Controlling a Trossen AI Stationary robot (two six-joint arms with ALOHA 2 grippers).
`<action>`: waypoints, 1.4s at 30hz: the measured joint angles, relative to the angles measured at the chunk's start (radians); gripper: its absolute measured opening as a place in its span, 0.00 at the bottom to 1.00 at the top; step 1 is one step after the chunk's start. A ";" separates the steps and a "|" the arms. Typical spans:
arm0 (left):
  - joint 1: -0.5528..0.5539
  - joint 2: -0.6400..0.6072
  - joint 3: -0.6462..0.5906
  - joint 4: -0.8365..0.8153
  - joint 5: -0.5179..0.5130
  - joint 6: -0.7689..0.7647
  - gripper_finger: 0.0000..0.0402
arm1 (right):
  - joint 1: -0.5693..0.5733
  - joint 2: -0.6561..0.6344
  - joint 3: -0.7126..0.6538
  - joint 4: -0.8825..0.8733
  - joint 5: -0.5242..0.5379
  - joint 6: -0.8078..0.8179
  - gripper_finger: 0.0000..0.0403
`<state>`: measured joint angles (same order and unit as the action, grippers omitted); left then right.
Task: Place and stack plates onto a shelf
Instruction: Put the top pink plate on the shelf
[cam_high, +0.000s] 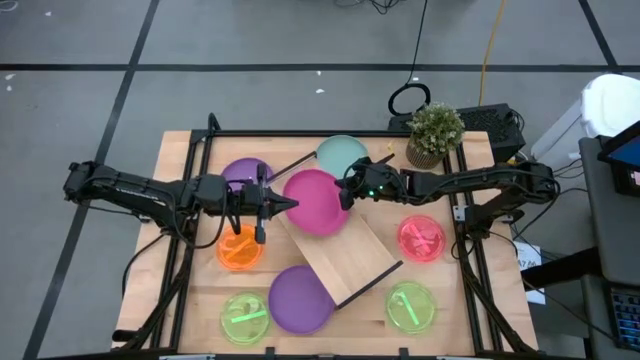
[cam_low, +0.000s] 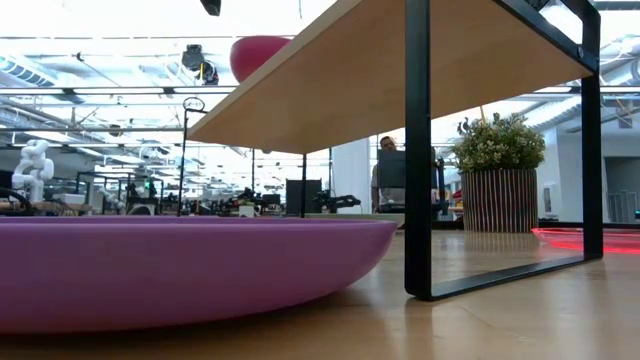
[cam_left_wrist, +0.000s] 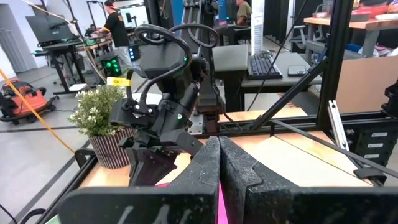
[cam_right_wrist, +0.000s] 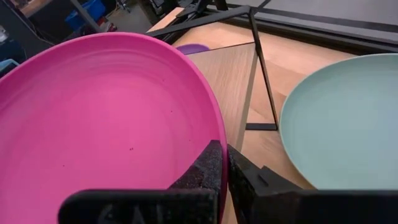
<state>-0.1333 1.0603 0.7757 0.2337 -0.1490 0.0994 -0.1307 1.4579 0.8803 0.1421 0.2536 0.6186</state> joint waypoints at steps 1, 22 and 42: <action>0.000 0.000 0.000 0.000 0.000 0.000 0.00 | 0.000 0.000 0.000 0.003 0.000 0.000 0.00; 0.000 0.000 0.000 0.001 0.000 0.000 0.00 | 0.015 0.003 -0.004 0.065 0.007 -0.034 0.01; 0.000 0.000 0.000 0.003 0.000 0.001 0.00 | 0.021 0.002 -0.004 0.066 0.037 -0.075 0.13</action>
<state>-0.1333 1.0603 0.7757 0.2363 -0.1490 0.1001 -0.1092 1.4597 0.8764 0.2085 0.2903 0.5433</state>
